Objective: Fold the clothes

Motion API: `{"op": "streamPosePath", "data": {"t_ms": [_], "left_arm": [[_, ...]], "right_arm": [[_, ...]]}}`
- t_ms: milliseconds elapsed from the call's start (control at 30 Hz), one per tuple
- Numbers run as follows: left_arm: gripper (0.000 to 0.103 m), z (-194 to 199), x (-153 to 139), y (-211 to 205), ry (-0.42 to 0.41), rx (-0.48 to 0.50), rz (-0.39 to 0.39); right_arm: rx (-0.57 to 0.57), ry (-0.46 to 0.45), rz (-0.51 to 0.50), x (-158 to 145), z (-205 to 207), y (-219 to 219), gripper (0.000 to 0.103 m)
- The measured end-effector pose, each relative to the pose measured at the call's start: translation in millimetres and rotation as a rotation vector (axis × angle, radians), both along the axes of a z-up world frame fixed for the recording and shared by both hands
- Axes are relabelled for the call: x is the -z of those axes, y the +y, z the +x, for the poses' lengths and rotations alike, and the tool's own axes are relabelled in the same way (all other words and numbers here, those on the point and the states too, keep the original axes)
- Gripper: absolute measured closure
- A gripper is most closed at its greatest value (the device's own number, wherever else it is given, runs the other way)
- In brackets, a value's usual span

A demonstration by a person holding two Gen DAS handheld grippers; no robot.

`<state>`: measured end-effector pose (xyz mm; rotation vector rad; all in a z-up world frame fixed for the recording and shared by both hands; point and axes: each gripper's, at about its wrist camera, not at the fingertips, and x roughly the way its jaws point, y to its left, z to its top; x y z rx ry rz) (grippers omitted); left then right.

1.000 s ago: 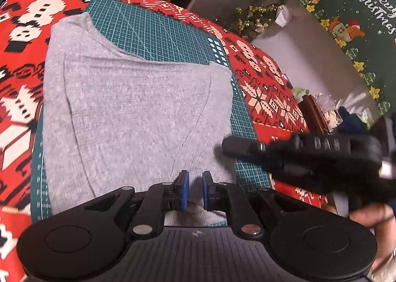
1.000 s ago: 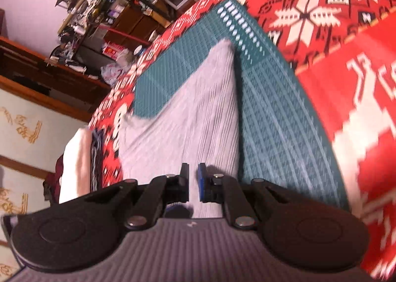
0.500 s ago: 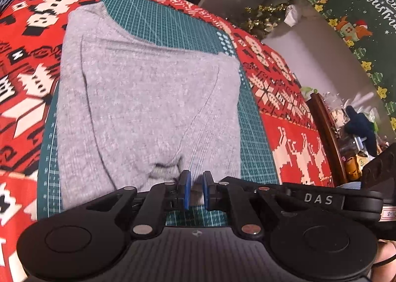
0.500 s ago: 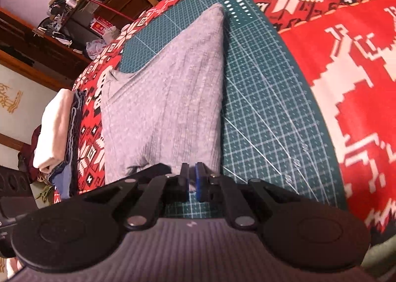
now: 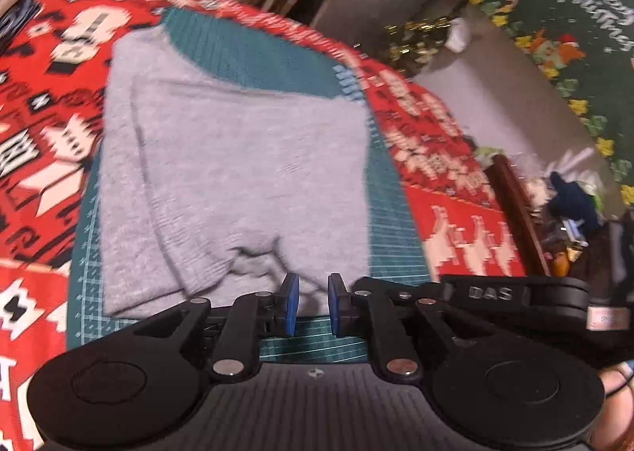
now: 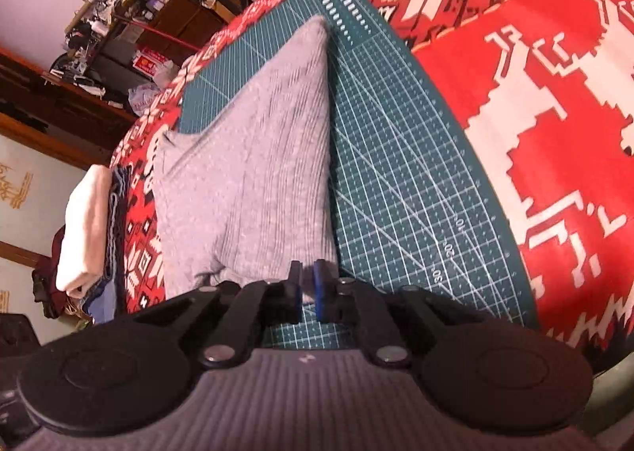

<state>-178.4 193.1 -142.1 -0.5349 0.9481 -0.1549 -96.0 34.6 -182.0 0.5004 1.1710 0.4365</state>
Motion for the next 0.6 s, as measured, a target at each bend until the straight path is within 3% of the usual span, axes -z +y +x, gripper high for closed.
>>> {"op": "streamPosePath", "data": {"t_ms": [167, 233, 400, 500, 600], "left_arm": [[0.089, 1, 3, -1, 0.037, -0.021, 0.042], [0.089, -4, -2, 0, 0.022, -0.032, 0.055], [0.088, -20, -15, 12, -0.027, -0.130, 0.042], [0.090, -18, -9, 19, 0.017, -0.172, 0.030], [0.090, -12, -2, 20, 0.052, -0.184, 0.037]], "right_arm": [[-0.010, -0.008, -0.021, -5, -9, -1, 0.103], [-0.013, -0.012, -0.028, -8, -12, -1, 0.093], [-0.056, -0.067, 0.025, -16, -15, 4, 0.093], [-0.090, -0.092, 0.055, -18, -16, 9, 0.093], [-0.139, -0.033, 0.130, -4, -11, 22, 0.095]]}}
